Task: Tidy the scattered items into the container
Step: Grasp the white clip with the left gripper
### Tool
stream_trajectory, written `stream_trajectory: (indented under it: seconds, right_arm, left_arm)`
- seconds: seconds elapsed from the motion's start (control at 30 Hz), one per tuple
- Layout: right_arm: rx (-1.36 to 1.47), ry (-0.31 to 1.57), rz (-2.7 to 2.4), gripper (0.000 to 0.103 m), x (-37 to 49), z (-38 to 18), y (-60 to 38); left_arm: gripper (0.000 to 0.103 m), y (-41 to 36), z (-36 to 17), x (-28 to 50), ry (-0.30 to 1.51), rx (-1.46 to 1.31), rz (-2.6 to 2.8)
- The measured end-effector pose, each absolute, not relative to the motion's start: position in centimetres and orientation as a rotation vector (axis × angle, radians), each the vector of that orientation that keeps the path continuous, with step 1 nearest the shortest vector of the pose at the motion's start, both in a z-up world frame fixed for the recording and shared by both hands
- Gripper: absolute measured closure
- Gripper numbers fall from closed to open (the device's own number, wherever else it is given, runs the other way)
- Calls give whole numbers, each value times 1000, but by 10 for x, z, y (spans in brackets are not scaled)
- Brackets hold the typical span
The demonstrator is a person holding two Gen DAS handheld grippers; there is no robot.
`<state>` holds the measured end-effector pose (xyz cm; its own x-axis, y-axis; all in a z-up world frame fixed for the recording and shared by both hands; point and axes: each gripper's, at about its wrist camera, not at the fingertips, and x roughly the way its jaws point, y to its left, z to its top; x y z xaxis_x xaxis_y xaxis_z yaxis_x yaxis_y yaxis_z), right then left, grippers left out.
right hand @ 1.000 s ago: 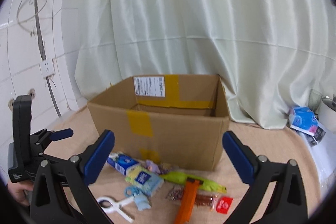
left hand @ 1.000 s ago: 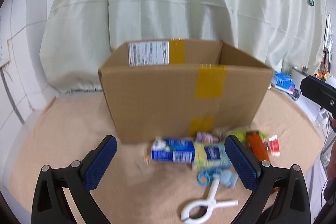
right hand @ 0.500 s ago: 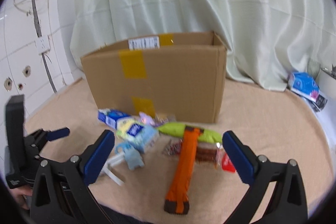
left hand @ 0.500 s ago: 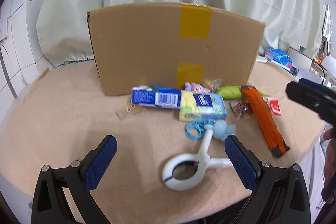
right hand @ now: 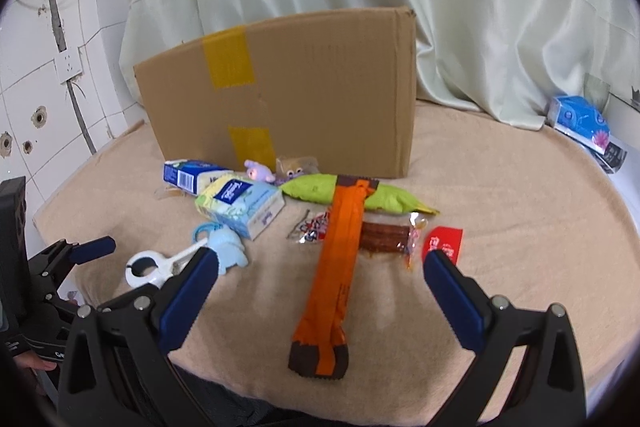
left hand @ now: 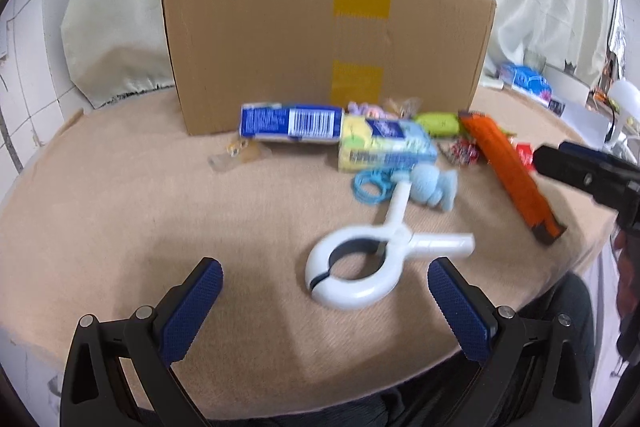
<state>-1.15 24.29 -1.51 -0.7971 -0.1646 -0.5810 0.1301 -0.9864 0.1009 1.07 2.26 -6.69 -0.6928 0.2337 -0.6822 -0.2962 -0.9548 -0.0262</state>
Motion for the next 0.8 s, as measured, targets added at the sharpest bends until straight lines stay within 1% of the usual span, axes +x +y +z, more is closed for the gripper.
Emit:
stream_trajectory:
  seconds: [0.1,0.3,0.47,0.8]
  right_arm:
    - [930,-98,-2834,0,-13,-17,243]
    - [949,-118,-2823,0,-15,-22,243]
    - [943,-116,-2824,0,-15,-21,244]
    - [953,-143,-2818,0,-18,-24,247]
  left_arm:
    - [0,24,-70,11,161,-1022,2644]
    - [0,17,-72,6,109,-983,2653]
    - [0,19,-73,3,202,-970,2665]
    - [0,12,-72,-2,141,-958,2665]
